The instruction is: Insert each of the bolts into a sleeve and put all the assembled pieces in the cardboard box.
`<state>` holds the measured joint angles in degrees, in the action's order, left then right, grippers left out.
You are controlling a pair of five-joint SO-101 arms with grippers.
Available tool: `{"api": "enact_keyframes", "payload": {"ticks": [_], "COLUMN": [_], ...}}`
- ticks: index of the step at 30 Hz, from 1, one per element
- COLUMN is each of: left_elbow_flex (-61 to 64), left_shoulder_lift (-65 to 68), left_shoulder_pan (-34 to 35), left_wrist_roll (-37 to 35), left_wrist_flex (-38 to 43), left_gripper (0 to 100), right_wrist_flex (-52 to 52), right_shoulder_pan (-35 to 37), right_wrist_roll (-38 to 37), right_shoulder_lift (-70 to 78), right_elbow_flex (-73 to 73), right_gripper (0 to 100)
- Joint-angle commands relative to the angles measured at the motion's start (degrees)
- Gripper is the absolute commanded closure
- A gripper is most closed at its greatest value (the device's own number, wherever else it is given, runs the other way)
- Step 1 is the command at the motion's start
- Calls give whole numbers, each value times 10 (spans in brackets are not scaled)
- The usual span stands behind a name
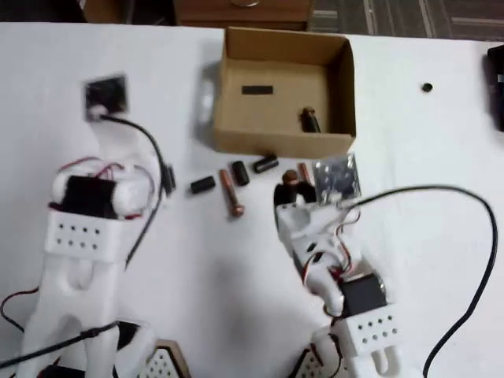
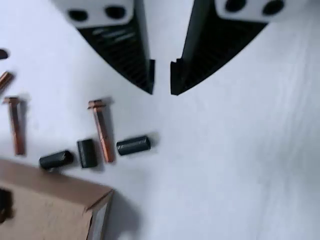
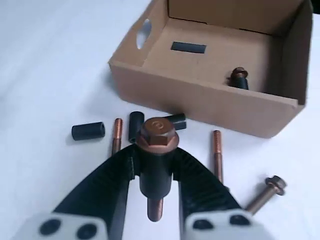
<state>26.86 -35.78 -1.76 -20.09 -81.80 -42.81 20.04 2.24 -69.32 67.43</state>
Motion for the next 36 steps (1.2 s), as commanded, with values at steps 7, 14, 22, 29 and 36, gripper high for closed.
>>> {"api": "enact_keyframes", "payload": {"ticks": [7, 14, 22, 29, 36], "left_elbow_flex": [111, 190, 231, 232, 231], "left_shoulder_lift": [-8, -8, -9, -9, -9], "left_shoulder_pan": [-49, -50, -50, -50, -50], "left_wrist_roll": [100, 101, 101, 101, 99], "left_wrist_flex": [30, 98, 105, 105, 105], "left_gripper": [979, 979, 979, 979, 979], "right_wrist_flex": [-167, -216, -303, -350, -358], "right_shoulder_pan": [-37, -40, -59, -90, -109], "right_wrist_roll": [-2, -76, -84, -104, -106], "right_shoulder_lift": [383, 675, 982, 1185, 1309], "right_elbow_flex": [-443, -784, -1144, -1346, -1412], "right_gripper": [981, 981, 981, 981, 978]}}
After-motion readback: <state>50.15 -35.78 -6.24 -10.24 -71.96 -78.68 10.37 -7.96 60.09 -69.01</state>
